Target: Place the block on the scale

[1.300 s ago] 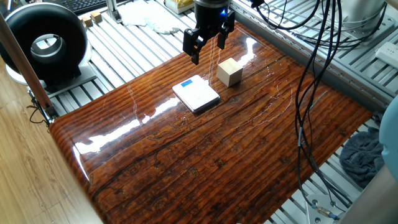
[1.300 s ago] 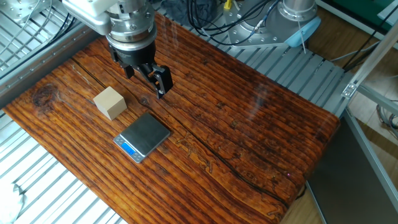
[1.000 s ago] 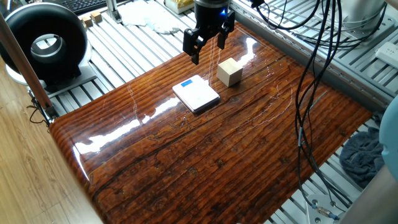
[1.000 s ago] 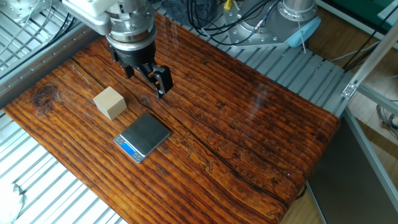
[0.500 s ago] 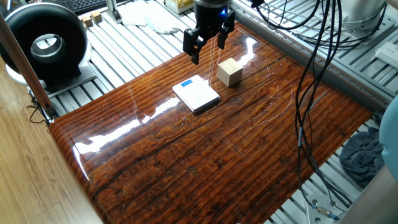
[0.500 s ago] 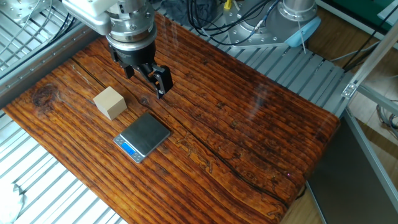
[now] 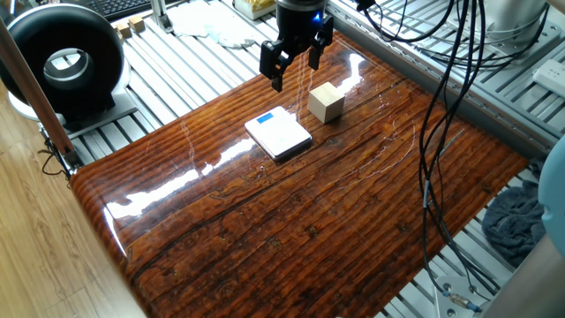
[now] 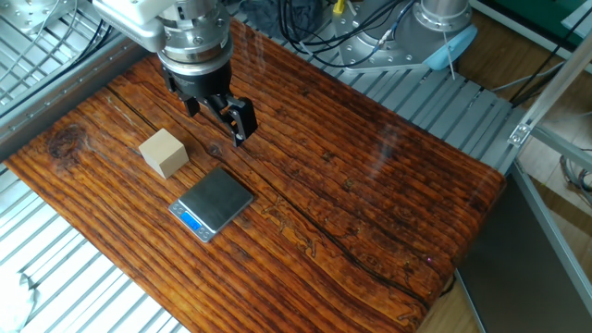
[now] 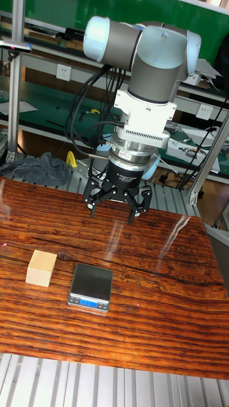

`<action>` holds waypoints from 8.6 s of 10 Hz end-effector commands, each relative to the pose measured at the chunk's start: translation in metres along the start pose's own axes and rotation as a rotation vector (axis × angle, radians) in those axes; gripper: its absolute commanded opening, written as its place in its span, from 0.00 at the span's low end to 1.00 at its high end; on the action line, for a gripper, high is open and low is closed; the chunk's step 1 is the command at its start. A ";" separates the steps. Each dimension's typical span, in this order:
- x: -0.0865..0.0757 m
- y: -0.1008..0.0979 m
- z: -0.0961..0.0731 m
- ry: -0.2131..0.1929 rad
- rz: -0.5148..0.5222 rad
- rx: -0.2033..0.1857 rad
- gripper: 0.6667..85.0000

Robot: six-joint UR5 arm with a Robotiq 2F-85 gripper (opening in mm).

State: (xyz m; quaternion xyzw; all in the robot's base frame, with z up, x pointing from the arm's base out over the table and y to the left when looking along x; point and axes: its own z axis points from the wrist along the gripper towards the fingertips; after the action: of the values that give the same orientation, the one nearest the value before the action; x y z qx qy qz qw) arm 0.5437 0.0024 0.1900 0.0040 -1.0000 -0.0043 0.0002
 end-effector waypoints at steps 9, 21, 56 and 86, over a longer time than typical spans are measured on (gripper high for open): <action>-0.005 0.006 -0.003 -0.016 -0.067 0.047 0.01; 0.011 -0.042 0.002 -0.043 -0.038 0.004 0.01; -0.013 -0.131 0.037 -0.157 -0.060 0.097 0.79; -0.049 -0.145 0.105 0.087 0.018 -0.044 0.72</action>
State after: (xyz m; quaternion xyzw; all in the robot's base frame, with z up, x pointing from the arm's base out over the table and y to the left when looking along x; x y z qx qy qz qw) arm 0.5901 -0.1463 0.0952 0.0298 -0.9990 -0.0081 0.0326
